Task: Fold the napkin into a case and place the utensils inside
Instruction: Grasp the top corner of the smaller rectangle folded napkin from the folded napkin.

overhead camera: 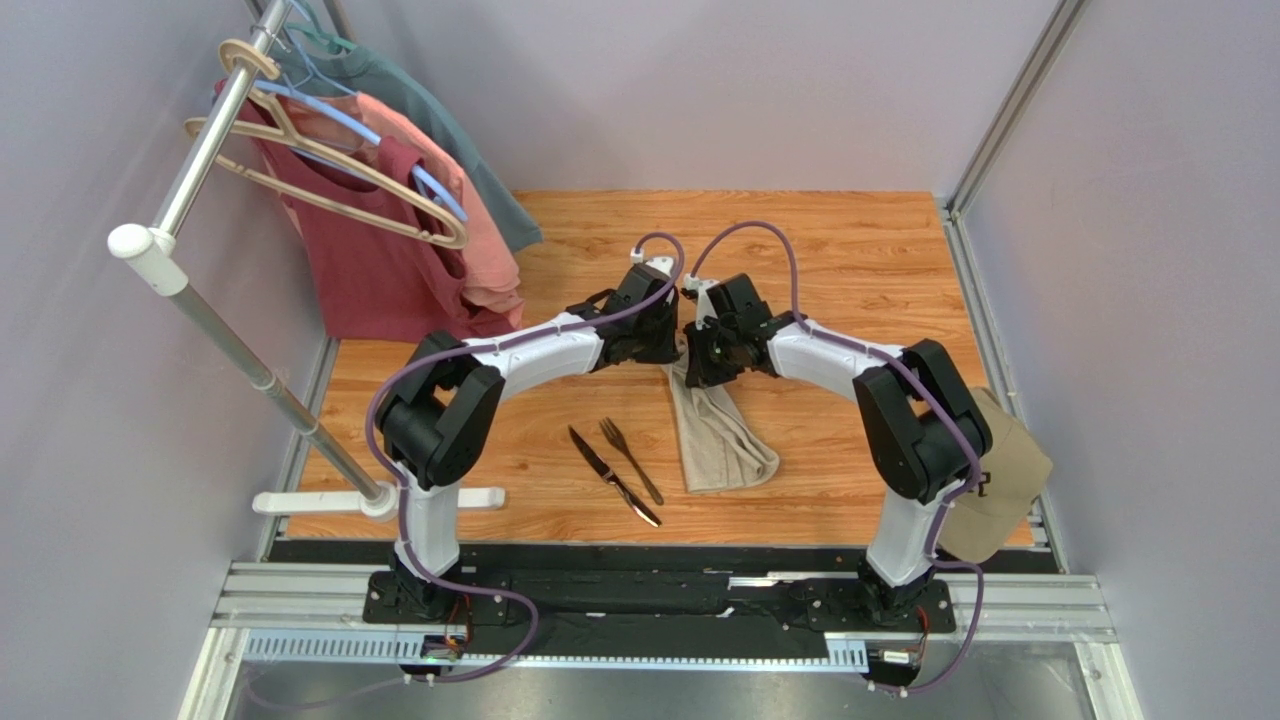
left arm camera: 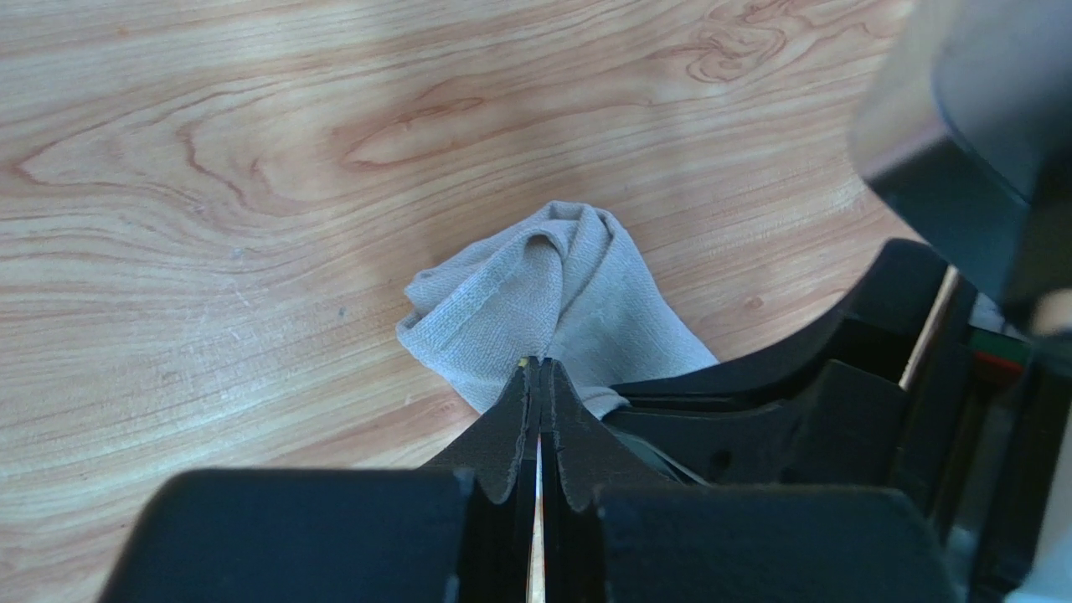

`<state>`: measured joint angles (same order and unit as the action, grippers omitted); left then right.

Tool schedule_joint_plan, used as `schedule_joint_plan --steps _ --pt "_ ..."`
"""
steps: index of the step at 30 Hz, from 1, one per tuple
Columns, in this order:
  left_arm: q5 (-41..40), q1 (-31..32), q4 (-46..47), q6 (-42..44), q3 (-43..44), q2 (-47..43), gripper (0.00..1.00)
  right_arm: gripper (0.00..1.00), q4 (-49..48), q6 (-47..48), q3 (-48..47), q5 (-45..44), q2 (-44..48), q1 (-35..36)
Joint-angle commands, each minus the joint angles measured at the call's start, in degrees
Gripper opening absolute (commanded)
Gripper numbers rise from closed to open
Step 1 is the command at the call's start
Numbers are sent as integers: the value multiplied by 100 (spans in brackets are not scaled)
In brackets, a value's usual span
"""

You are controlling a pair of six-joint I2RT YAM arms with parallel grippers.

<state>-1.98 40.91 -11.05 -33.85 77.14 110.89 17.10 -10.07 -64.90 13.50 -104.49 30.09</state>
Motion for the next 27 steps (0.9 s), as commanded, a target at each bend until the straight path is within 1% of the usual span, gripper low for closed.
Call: schedule_joint_plan --steps 1,5,8,9,10,14,16,21,23,25,27 --pt "39 49 252 141 20 -296 0 0 153 -83 -338 -40 -107 68" --pt "5 93 147 98 -6 -261 0 0 337 -390 -576 -84 -186 68" --pt "40 93 173 80 -94 -278 0 0 399 -943 -769 -102 -282 67" --pt "-4 102 130 80 -86 -287 0 0 356 -1249 -787 -58 -300 68" --pt "-39 102 77 106 -77 -296 0 0 277 -1391 -778 116 -326 68" --pt "-223 102 -177 177 -6 -366 0 0 -58 -2104 -603 276 -309 59" --pt "-294 102 -222 281 29 -410 0 0 -119 -2245 -497 293 -292 68" --pt "-444 119 -433 475 230 -410 0 0 65 -2535 -208 -66 -230 68" --pt "-330 119 -215 545 179 -410 0 0 126 -2606 -233 -128 -265 85" --pt "-303 119 -205 529 161 -410 0 0 389 -2580 -329 -416 -300 146" --pt "-338 119 -240 563 213 -419 0 0 521 -2518 -356 -497 -309 164"
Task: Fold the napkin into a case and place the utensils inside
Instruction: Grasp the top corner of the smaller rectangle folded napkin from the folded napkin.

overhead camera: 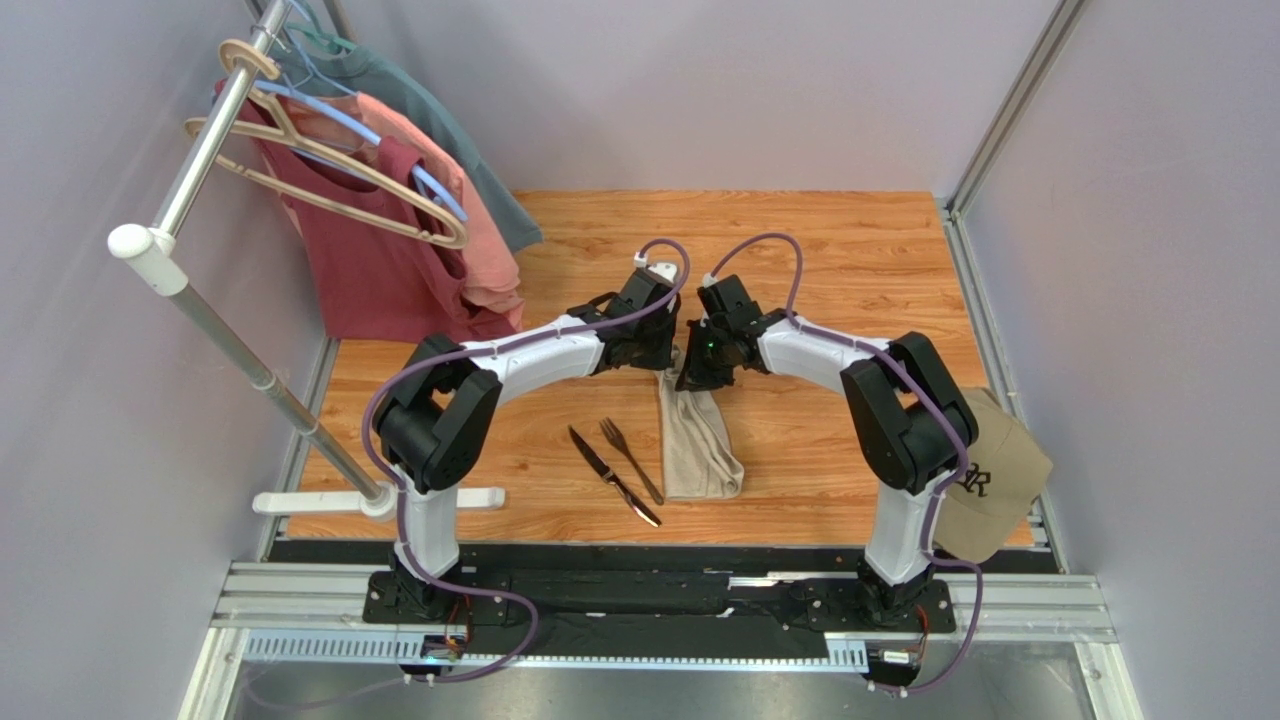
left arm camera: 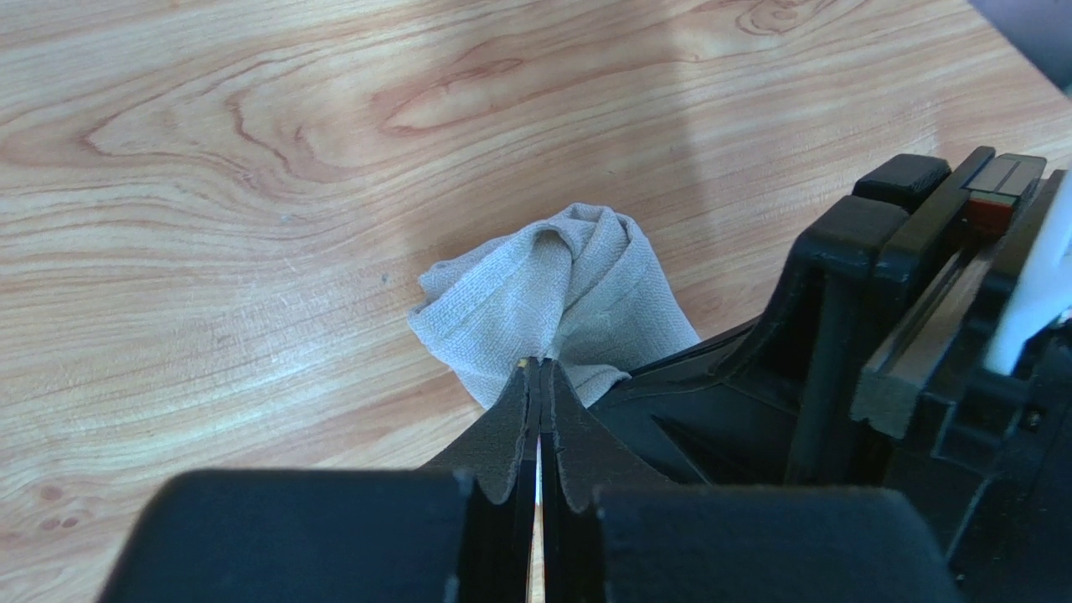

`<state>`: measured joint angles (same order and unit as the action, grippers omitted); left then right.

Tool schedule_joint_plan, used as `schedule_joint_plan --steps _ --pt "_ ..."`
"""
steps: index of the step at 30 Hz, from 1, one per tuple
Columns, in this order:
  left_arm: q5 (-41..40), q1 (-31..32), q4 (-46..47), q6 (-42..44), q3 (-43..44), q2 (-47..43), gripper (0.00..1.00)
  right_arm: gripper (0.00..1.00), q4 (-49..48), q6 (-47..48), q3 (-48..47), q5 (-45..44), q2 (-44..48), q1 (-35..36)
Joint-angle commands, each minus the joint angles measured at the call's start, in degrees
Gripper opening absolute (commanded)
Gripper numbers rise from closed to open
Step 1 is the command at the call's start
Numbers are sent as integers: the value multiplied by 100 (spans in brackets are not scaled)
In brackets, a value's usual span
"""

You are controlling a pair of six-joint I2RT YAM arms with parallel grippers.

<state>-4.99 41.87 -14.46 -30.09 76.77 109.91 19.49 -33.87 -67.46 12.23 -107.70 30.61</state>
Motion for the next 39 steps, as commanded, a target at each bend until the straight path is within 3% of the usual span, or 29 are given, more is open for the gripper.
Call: schedule_joint_plan --steps 1,14,26,39 --pt "-45 15 101 213 277 -312 0 0 327 -103 -144 -449 3 129" --pt "297 111 1410 705 -662 -689 0 0 715 -304 -847 -168 -41 147" --pt "-98 120 1288 899 -637 -707 0 0 565 -770 -417 333 -146 121" --pt "113 138 1700 969 -936 -760 0 0 389 -2168 -548 455 -374 -108"
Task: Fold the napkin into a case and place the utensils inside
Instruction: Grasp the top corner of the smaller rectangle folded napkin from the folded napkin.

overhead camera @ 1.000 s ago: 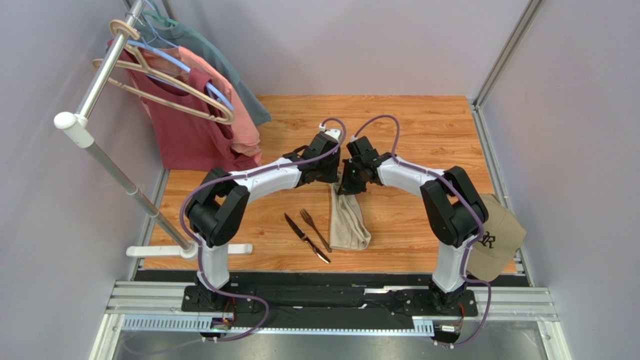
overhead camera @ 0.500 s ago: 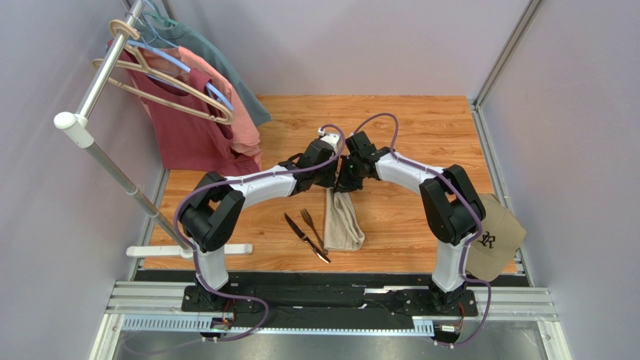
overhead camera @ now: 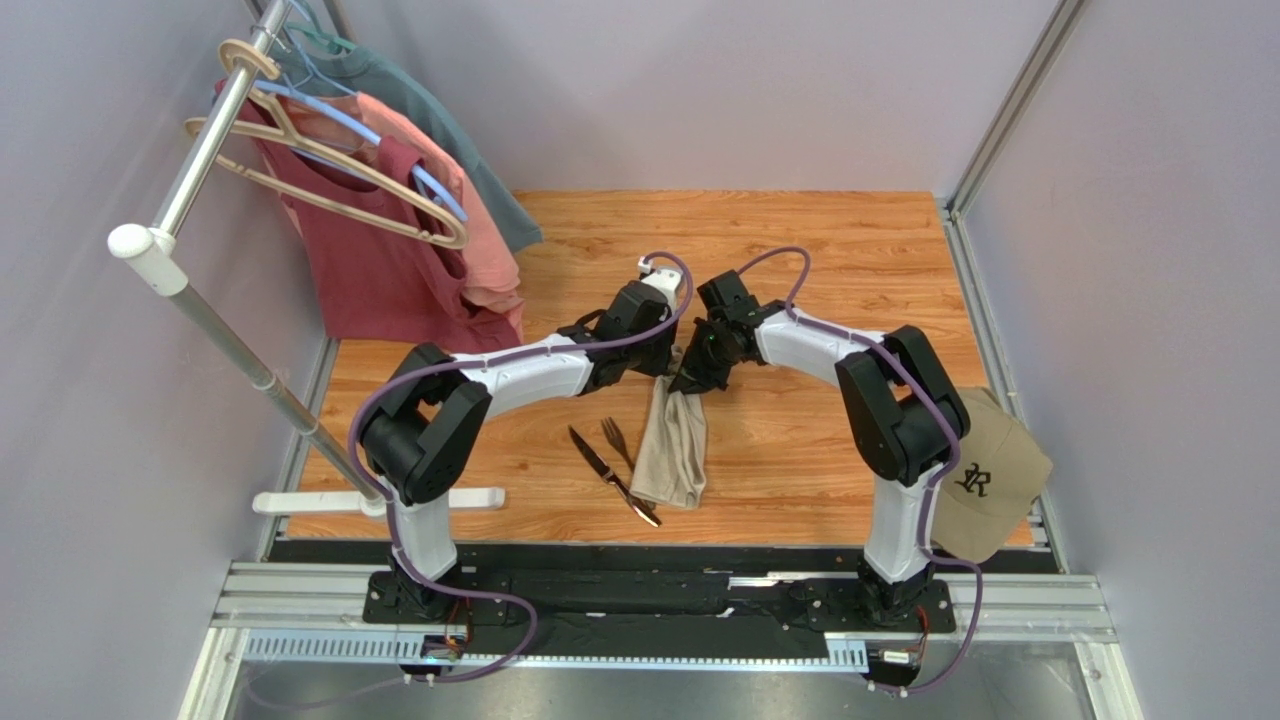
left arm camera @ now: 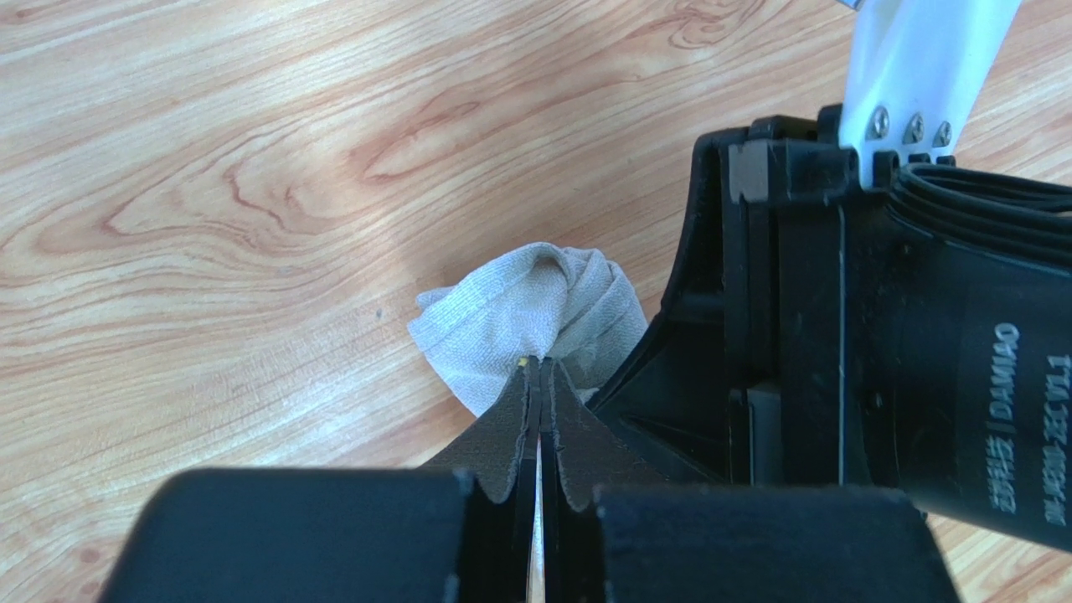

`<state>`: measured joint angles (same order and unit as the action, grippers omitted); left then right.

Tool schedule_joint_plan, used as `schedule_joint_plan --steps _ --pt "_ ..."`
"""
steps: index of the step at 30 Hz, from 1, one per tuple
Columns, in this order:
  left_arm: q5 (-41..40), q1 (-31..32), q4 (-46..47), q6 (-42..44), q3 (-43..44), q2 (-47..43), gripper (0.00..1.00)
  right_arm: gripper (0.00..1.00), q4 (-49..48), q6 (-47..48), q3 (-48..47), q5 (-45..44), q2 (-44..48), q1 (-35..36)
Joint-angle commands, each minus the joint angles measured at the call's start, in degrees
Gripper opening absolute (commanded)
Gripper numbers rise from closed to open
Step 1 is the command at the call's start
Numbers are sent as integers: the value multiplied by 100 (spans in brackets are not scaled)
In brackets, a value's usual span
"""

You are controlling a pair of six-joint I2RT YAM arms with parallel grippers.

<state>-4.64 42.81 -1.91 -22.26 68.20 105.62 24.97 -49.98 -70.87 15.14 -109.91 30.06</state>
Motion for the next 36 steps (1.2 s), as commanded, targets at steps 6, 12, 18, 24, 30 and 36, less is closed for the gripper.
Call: schedule_joint_plan --steps 6,12,18,24,30,36 --pt "104 44 534 275 -220 -393 0 0 -475 -136 -296 236 -154 -194" --pt "262 44 429 38 8 -209 1 0 -652 119 -409 68 -161 -255" --pt "157 44 50 -15 185 -165 21 0 -713 330 -471 130 -268 -326" --pt "-107 17 -185 -146 26 -305 40 0 -599 462 -682 341 -523 -431" --pt "-441 -211 -458 -656 -325 -929 47 0 -336 603 -849 333 -681 -414" --pt "209 -405 -670 -735 -115 -238 49 0 16 884 -1104 139 -707 -414"
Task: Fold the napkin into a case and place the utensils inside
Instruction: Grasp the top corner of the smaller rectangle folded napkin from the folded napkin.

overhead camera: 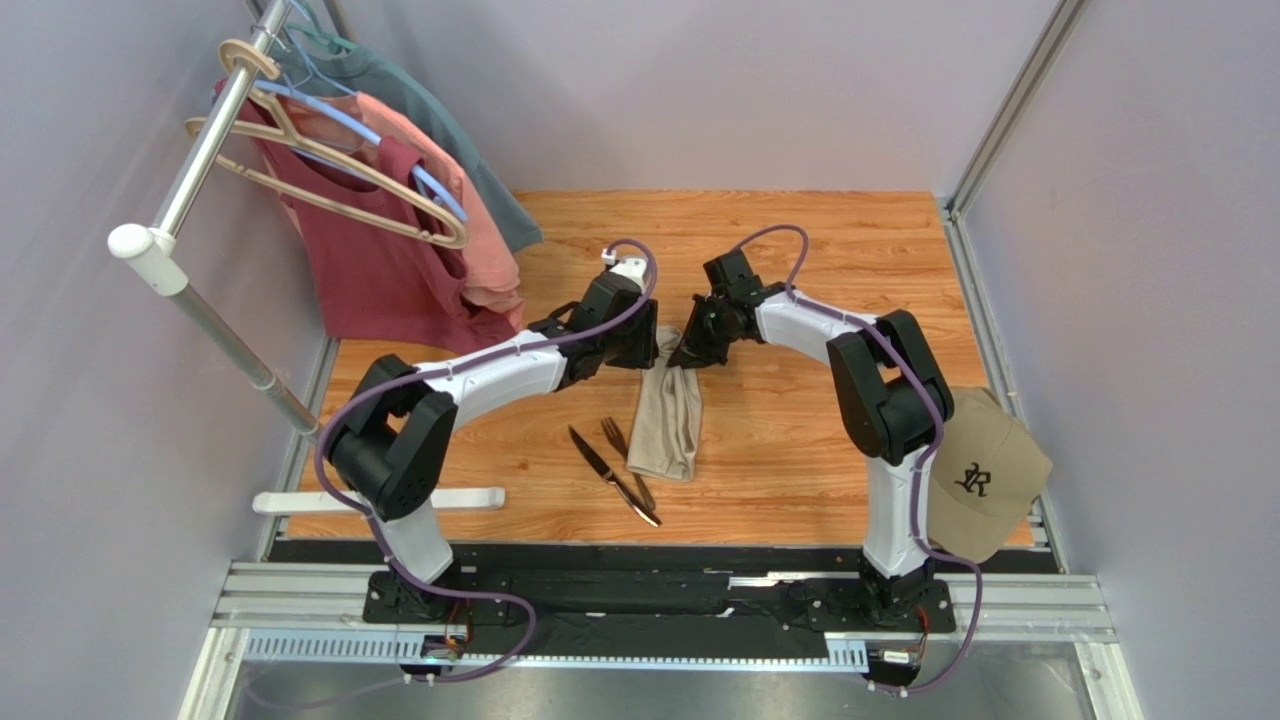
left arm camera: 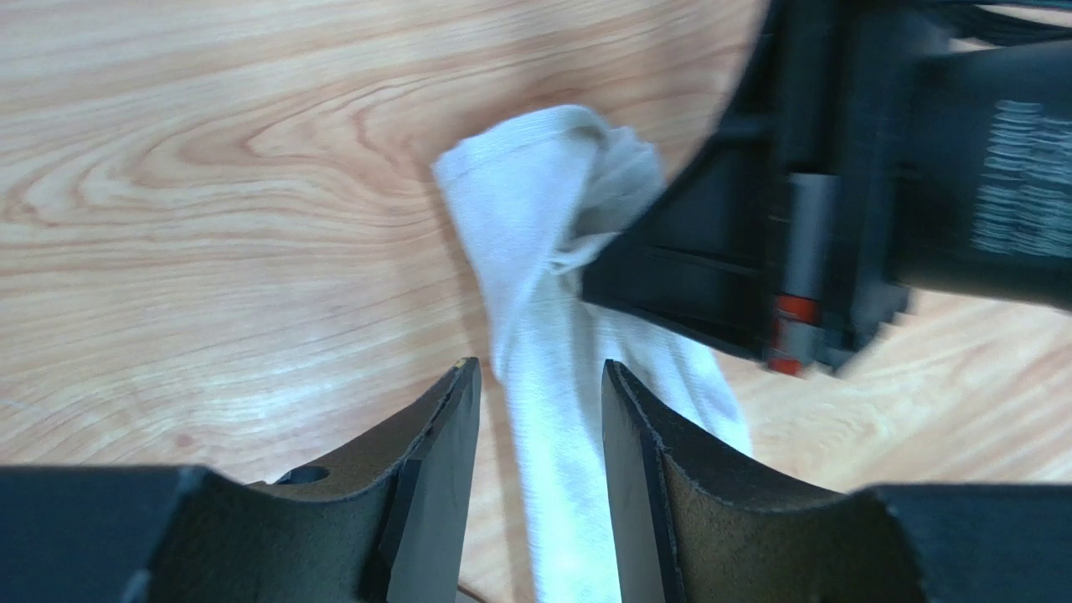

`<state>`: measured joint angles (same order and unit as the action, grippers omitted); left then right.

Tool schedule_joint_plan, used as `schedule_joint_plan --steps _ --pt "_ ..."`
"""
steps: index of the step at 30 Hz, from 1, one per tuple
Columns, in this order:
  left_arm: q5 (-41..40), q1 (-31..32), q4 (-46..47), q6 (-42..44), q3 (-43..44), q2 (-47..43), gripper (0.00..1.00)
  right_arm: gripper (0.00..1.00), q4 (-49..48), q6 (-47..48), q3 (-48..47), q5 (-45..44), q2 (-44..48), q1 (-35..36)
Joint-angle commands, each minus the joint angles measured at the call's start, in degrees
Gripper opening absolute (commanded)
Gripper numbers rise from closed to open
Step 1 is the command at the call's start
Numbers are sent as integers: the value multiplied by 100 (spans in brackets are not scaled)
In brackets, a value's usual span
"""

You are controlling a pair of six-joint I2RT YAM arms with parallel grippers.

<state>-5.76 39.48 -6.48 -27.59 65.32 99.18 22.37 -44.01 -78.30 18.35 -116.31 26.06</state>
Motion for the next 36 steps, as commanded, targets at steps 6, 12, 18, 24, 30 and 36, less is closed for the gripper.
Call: schedule_joint_plan --steps 6,12,18,24,30,36 --pt "285 -81 -275 -405 244 761 46 0 523 542 -563 -174 -76 -66" --pt "1013 -81 -170 -870 508 1165 29 0 689 744 -686 -77 -164 -189" --pt "1595 129 454 -1529 596 1561 17 0 856 815 -642 -182 -24 -268" --pt "1027 209 130 -1276 543 1281 24 0 875 815 -423 -305 -6 -277" --pt "-107 77 -423 -512 613 761 41 0 383 516 -71 -297 144 -277" --pt "65 59 -688 280 1386 1156 38 0 277 446 -10 -314 223 -277"
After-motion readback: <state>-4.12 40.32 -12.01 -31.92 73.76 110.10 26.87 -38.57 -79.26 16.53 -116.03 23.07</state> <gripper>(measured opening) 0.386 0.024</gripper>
